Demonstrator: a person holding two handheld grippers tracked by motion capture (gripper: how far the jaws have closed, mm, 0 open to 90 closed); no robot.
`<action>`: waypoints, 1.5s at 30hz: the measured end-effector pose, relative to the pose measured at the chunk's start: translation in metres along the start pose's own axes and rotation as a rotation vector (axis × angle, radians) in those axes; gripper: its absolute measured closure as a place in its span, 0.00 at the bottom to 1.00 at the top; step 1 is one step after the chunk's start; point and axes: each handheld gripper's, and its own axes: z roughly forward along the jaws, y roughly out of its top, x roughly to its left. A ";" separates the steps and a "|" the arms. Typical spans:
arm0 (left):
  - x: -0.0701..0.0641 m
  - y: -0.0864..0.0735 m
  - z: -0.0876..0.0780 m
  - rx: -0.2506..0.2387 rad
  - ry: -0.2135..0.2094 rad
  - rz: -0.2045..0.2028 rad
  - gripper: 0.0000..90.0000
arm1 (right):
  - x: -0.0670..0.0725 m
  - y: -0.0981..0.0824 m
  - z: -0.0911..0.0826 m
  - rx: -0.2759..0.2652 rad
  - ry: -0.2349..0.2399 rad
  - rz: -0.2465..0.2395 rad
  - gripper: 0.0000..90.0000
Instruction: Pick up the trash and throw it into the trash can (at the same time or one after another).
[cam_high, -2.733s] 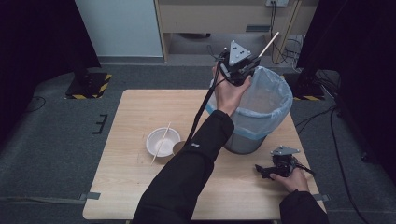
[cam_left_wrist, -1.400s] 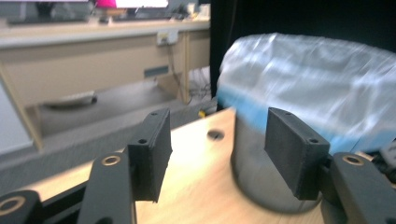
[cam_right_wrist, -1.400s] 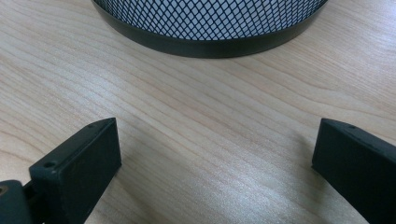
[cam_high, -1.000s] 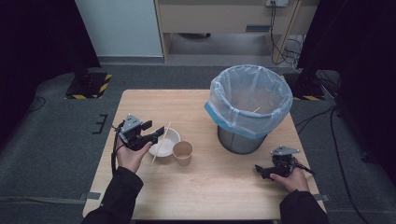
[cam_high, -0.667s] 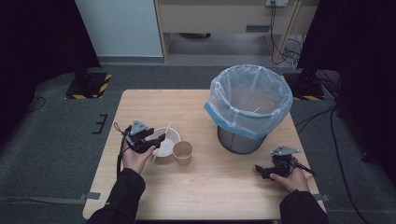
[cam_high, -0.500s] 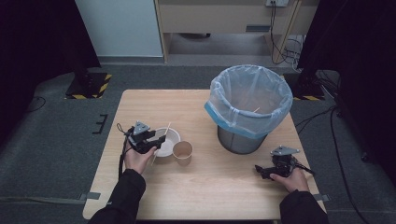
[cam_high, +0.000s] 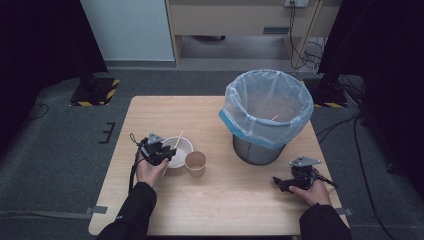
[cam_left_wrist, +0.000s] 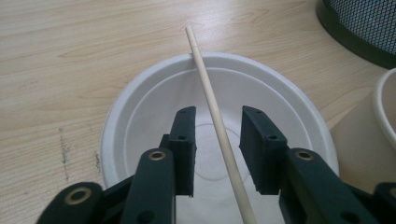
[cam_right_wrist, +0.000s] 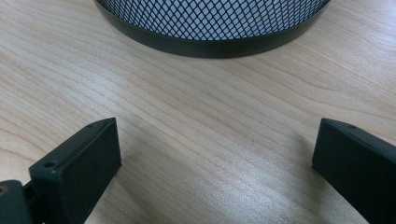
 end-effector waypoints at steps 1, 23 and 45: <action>0.000 0.000 0.000 0.004 -0.003 -0.002 0.77 | 0.000 0.000 0.000 0.000 0.000 0.000 0.02; -0.001 0.004 -0.007 -0.004 -0.039 -0.025 0.95 | 0.000 0.000 0.000 0.000 0.000 0.000 0.02; -0.013 0.030 -0.055 -0.217 -0.087 -0.010 0.95 | 0.000 0.000 0.000 0.000 0.000 0.000 0.02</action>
